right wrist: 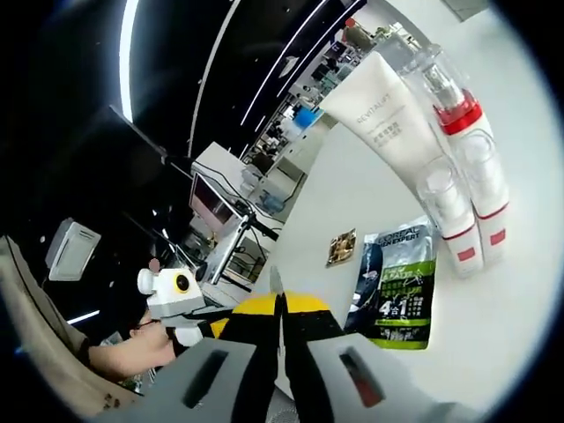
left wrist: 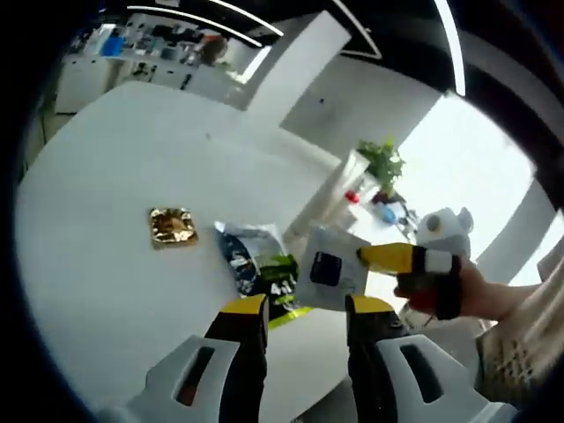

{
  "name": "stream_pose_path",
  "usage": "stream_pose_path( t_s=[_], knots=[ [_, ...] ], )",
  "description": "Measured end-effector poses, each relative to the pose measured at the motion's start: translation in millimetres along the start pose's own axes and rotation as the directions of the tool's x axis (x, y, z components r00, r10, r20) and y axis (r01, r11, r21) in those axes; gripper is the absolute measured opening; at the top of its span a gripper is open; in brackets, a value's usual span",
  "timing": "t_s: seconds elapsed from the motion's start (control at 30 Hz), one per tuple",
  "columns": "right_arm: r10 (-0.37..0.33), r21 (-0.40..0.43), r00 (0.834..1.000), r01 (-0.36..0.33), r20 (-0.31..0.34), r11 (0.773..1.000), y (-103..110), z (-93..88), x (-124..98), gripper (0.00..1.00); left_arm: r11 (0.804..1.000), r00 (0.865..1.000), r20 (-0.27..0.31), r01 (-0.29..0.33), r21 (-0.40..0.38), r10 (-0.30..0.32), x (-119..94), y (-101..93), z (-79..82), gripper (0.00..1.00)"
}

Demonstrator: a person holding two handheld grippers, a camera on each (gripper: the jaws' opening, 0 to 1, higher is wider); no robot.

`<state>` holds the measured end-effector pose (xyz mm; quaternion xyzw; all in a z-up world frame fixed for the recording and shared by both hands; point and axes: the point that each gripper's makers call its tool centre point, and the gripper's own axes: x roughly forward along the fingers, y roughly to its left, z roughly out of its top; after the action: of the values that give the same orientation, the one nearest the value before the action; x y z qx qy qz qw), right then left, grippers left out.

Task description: Arrange the skincare products in the storage area until every visible bottle or jar stands upright without overlapping.

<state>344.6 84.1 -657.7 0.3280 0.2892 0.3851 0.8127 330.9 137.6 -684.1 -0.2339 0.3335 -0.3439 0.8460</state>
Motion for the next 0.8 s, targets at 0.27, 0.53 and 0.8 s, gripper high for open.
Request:
stream_pose_path(
  t_s=[0.27,0.53,0.8],
  knots=[
    [-0.013,0.008,0.999,0.013,-0.03,1.0,-5,-7.0,8,0.01,0.996,1.0,0.013,0.007,-0.084,-0.006,0,5.8,-2.9,0.08],
    [-0.112,-0.127,0.983,0.094,-0.144,0.987,-21,-28.6,31,0.01,0.978,0.995,-0.029,-0.101,-0.181,0.098,-10,30.7,-18.7,0.0],
    [-0.187,-0.329,0.956,0.105,-0.227,0.938,-34,-45.6,73,0.01,0.949,0.974,-0.057,-0.226,-0.218,0.219,-19,62.9,-26.5,0.0]
  ],
)
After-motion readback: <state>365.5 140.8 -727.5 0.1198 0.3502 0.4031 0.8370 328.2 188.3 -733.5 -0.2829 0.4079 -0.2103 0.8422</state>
